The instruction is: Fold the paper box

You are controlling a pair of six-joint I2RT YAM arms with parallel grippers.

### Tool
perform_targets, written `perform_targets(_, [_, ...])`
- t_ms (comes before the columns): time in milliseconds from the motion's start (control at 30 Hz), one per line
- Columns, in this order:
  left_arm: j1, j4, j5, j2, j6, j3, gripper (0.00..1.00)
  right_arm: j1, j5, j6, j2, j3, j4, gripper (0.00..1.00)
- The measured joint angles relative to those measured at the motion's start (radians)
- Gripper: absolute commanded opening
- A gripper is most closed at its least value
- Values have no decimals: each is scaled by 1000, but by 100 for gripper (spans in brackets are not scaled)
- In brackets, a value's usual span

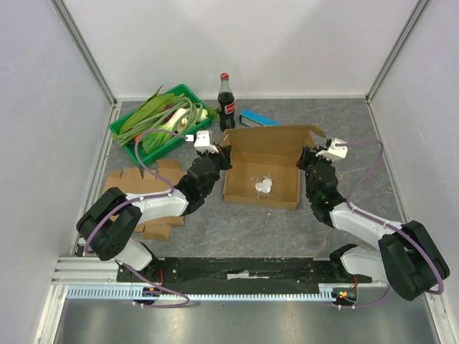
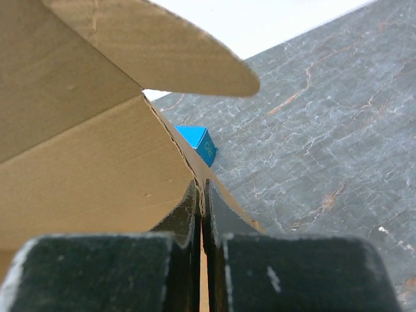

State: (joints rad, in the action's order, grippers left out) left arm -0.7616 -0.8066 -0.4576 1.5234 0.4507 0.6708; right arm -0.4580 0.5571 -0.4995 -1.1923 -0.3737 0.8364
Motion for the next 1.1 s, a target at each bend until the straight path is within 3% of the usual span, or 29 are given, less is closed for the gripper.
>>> perform_targets(100, [-1, 8, -3, -11, 6, -4, 2, -29, 77, -84, -7, -96, -172, 0])
perform_targets(200, [-1, 8, -5, -13, 12, -7, 2, -60, 141, -121, -12, -129, -240, 0])
perform_targets(400, [-2, -11, -5, -16, 15, -27, 2, -84, 170, -119, -23, -25, -69, 0])
perform_targets(633, [-8, -33, -5, -23, 15, -72, 2, -97, 134, -171, -16, 79, -24, 13])
perform_targets(733, [-9, -34, -5, -23, 15, -82, 2, -97, 115, -183, 16, 85, -76, 24])
perform_targets(800, [-8, -37, -5, -25, 15, -87, 2, -97, 99, -185, 47, 85, -137, 38])
perform_targets(833, [-8, -39, -6, -27, 15, -91, 2, -97, 87, -184, 65, 85, -182, 44])
perform_targets(867, [-8, -41, -9, -28, 15, -94, 2, -97, 75, -185, 86, 84, -241, 56])
perform_targets(967, [-8, -42, -13, -34, 15, -103, 2, -97, 32, -188, 159, 51, -476, 70])
perform_targets(1100, [-8, -41, -21, -45, 15, -116, 2, -97, -37, -190, 282, -33, -772, 76])
